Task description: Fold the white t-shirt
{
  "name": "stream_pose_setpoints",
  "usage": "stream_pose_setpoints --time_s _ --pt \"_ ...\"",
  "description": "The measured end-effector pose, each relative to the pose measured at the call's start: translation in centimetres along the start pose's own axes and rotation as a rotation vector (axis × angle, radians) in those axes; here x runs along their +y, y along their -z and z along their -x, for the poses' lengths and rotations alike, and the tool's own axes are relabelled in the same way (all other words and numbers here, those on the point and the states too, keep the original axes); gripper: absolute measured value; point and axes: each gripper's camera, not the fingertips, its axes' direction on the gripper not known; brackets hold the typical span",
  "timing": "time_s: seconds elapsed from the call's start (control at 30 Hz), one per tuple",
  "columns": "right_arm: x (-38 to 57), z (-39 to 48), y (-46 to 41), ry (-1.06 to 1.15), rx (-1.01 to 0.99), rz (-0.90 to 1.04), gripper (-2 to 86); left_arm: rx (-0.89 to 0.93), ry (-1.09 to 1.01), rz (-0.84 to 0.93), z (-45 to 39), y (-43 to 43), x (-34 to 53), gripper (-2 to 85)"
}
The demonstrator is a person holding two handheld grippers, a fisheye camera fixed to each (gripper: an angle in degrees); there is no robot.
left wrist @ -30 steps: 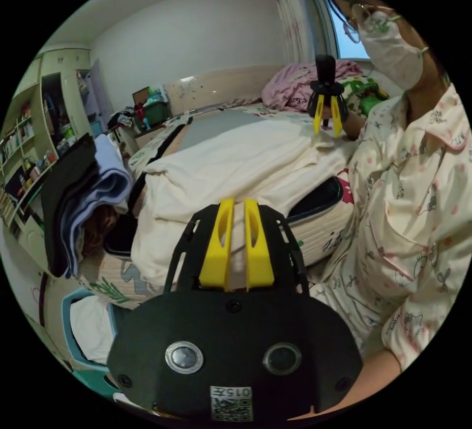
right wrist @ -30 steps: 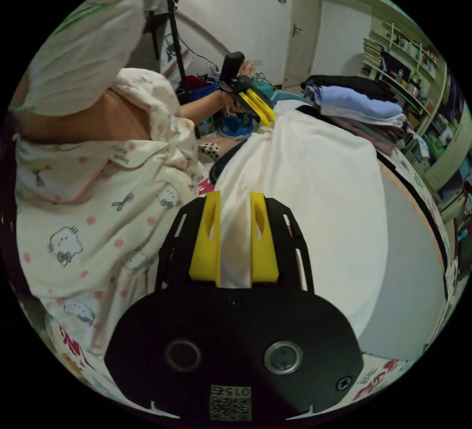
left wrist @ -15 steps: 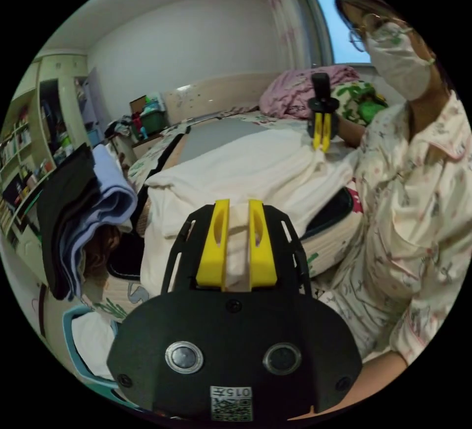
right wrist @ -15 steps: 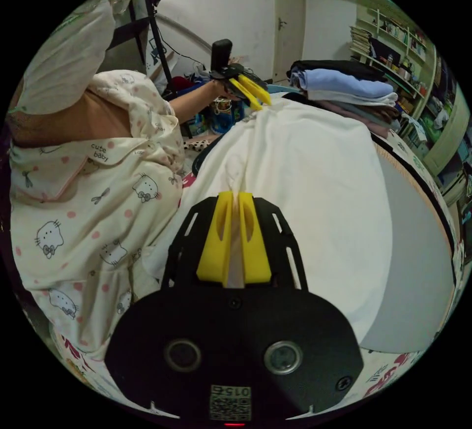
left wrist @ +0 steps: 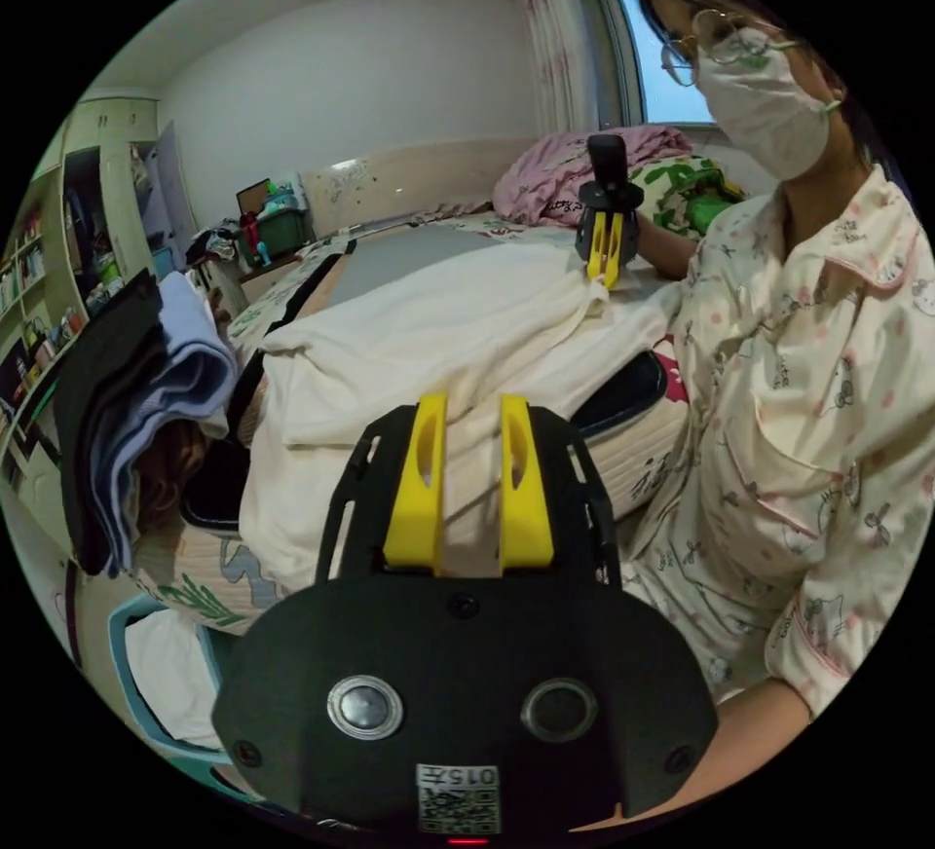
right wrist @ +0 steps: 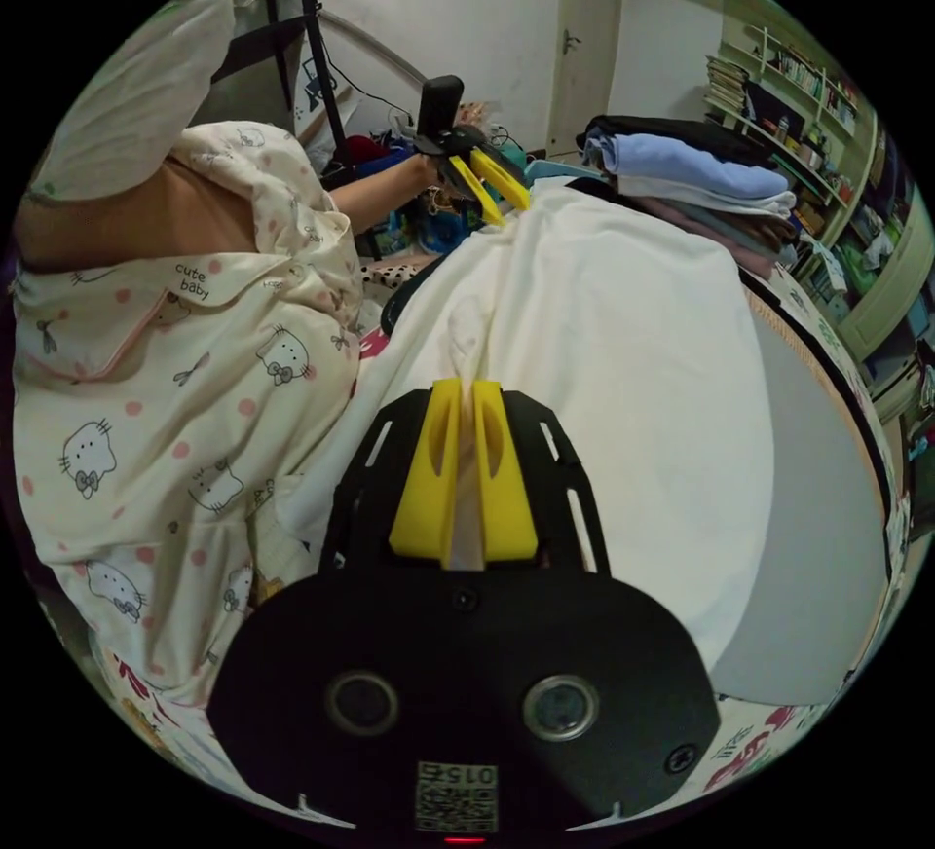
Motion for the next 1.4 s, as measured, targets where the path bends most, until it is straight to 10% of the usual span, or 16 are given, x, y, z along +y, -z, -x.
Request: stream_pose_setpoints --time_s 0.93,1.4 --pt "3.5 0.6 -3.4 0.198 -0.164 0.005 4.9 0.097 -0.009 -0.008 6.3 5.0 6.1 1.0" --pt "-0.1 -5.9 -5.8 -0.217 0.13 -0.146 6.6 -0.143 0.563 -0.115 20.8 4.3 12.7 8.1"
